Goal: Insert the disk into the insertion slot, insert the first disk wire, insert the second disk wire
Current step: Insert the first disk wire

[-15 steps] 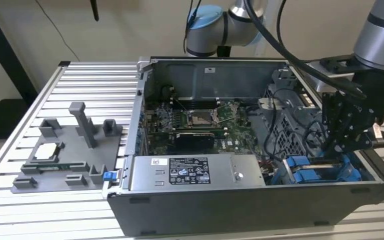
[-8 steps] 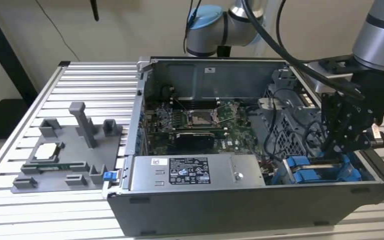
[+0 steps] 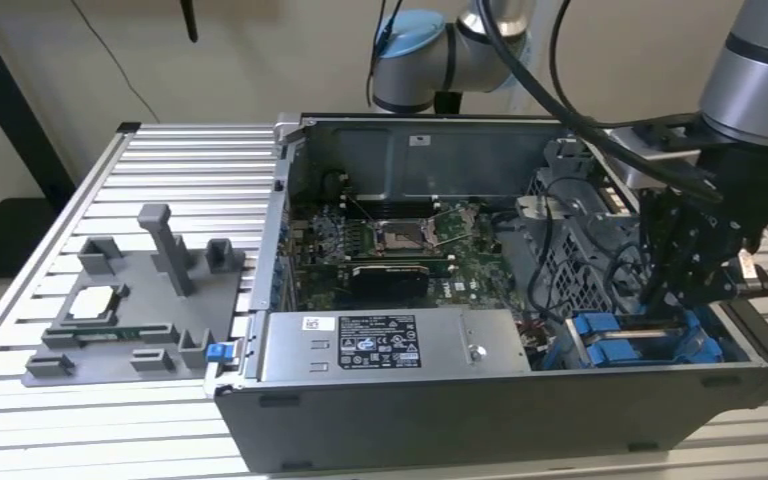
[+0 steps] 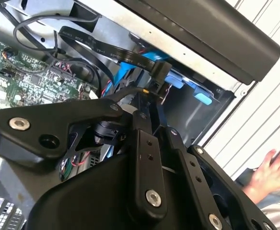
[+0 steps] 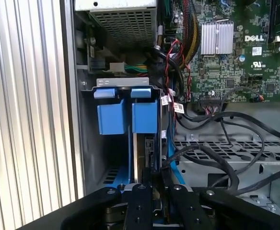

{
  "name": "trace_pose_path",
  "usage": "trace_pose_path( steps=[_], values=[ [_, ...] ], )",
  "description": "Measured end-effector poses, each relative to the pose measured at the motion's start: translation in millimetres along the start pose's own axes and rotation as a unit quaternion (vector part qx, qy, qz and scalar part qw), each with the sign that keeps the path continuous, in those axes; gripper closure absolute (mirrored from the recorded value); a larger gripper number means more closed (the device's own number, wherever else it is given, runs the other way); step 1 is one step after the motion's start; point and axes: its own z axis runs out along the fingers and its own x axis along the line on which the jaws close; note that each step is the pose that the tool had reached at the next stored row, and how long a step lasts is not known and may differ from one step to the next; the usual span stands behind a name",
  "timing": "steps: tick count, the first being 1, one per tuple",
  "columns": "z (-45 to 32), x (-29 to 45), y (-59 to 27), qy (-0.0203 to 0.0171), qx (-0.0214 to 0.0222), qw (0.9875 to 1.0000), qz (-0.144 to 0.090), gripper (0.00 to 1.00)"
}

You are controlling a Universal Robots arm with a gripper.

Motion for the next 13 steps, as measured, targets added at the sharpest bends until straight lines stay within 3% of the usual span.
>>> trace_pose_path(
  steps=[6,13],
  values=[
    [1.0,-0.3,0.2,-0.0006,0.0000,1.0000,0.000,1.00],
    [-7.0,0.9,-0.5,-0.0014,-0.0061,1.0000,0.000,1.00]
  ],
)
